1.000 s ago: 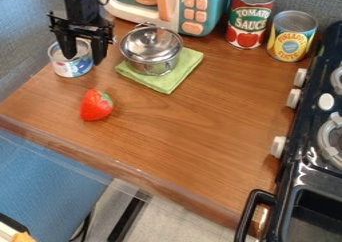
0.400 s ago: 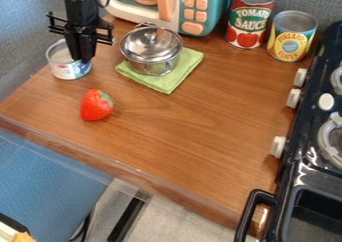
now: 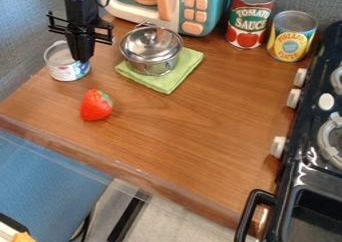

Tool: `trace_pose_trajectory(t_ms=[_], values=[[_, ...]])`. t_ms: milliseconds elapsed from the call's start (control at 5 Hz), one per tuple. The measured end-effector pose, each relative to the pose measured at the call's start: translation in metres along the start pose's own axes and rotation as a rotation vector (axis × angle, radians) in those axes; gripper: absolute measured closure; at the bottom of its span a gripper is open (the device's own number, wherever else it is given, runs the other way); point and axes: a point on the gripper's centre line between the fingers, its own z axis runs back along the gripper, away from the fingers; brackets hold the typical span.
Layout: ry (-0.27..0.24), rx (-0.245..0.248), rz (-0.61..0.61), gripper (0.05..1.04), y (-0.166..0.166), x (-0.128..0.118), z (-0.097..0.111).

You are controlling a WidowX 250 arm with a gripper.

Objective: Move the can to the right side of a silver pot

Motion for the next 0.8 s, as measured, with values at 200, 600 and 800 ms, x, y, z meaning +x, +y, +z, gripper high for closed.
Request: trace_pose_trajectory(t_ms=[200, 600, 800], values=[[-0.016, -0.002, -0.005, 1.020, -0.001, 0.000, 0.007], [-0.126, 0.004, -0.022, 1.020, -0.024, 0.007, 0.063], [-0.154, -0.009, -0.107, 1.020, -0.065, 0.013, 0.076]])
